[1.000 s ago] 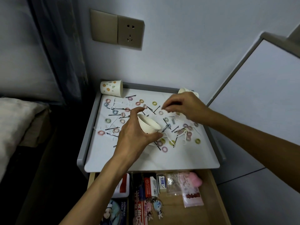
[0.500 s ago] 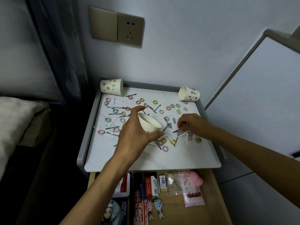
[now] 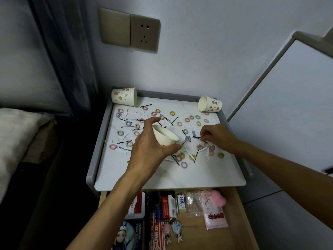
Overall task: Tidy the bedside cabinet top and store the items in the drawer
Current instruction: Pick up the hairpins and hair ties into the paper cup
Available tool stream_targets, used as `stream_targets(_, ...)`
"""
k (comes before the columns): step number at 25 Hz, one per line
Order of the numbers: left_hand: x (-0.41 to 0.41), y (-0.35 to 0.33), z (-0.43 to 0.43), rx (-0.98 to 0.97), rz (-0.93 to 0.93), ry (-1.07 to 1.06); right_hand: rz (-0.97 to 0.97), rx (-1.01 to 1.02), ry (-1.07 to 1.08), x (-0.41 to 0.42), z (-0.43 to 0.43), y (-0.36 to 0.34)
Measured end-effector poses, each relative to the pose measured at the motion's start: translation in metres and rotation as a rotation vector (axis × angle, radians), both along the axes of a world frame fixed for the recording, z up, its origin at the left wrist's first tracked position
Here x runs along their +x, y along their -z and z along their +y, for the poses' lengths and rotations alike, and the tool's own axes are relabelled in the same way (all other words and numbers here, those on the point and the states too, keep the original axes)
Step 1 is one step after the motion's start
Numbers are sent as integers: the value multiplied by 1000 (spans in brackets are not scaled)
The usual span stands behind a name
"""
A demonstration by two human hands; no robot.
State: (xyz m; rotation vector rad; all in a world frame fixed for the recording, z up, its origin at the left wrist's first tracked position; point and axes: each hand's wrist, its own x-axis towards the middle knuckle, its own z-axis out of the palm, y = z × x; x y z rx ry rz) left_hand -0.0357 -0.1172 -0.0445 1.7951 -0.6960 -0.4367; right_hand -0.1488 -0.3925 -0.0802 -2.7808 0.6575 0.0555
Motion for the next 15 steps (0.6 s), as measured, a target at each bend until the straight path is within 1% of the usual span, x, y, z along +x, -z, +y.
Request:
stream_targets(7, 1, -1, 2, -8, 1, -2, -80, -29, 103, 1, 3, -3)
stream_targets(11, 2, -1, 2, -8, 4, -8, -23, -32, 95, 1, 11, -1)
stream_targets(15, 1, -2, 3, -8, 10, -2, 34, -40, 174, 0, 13, 7)
